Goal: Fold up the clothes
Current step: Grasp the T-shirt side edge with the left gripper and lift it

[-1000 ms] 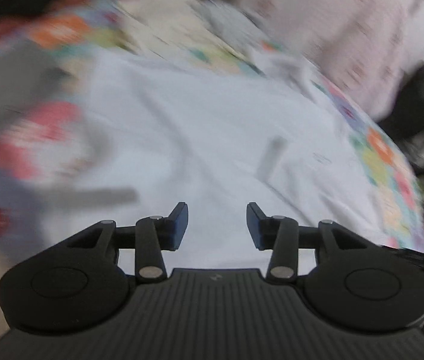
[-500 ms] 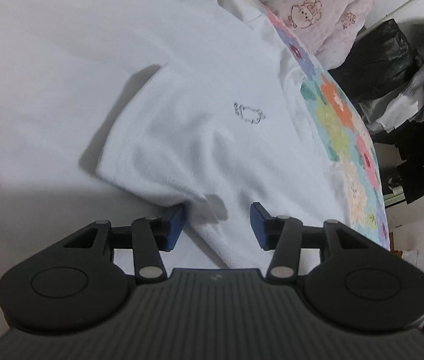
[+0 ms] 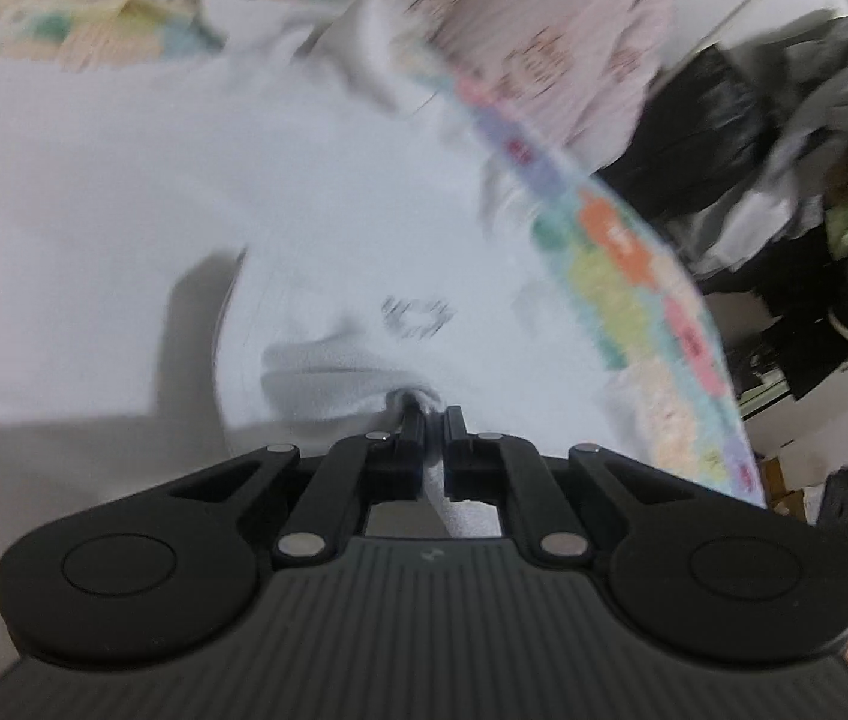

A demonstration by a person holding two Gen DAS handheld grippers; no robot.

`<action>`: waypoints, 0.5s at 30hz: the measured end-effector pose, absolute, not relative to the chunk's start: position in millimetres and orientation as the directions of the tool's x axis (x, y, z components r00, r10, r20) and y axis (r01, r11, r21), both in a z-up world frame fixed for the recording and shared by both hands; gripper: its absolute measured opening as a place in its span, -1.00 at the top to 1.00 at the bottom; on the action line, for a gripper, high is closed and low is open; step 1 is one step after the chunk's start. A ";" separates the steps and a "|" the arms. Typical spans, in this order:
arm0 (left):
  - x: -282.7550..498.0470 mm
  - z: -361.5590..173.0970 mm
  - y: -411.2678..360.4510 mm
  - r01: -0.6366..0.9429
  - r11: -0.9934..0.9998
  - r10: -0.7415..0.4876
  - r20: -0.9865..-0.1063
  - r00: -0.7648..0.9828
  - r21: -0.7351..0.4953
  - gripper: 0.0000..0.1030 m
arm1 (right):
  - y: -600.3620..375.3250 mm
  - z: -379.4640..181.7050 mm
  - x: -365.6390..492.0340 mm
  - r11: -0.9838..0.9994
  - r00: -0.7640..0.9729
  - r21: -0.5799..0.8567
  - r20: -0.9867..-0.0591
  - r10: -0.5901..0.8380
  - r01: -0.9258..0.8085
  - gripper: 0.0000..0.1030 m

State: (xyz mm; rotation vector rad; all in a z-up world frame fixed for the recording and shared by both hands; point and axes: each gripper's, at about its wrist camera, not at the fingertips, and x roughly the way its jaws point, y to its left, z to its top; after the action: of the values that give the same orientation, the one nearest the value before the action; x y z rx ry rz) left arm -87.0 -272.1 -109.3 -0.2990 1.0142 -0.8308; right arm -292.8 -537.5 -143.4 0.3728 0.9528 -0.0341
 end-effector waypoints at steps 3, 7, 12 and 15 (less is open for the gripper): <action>-88.0 -99.1 -272.3 0.490 0.650 -0.749 -0.602 0.278 -0.582 0.91 | -530.8 -148.5 -307.0 0.936 0.605 0.311 -0.782 0.153 0.165 -0.17; -86.4 -99.8 -274.3 0.488 0.640 -0.759 -0.586 0.284 -0.593 0.91 | -524.7 -146.8 -322.7 0.920 0.631 0.365 -0.749 0.201 0.140 -0.21; -83.9 -95.9 -290.5 0.551 0.646 -0.734 -0.628 0.259 -0.528 0.91 | -505.9 -147.8 -328.1 0.944 0.611 0.305 -0.773 0.170 0.124 -0.17; -88.4 -99.1 -297.9 0.579 0.639 -0.730 -0.636 0.249 -0.506 0.91 | -482.0 -151.2 -316.9 0.976 0.595 0.163 -0.802 0.047 0.142 0.57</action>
State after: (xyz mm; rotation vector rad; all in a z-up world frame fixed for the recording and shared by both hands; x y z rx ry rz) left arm -88.4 -297.9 -99.1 -0.1811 0.9685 -0.8984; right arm -316.9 -482.0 -151.2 0.2191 0.9335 -0.0556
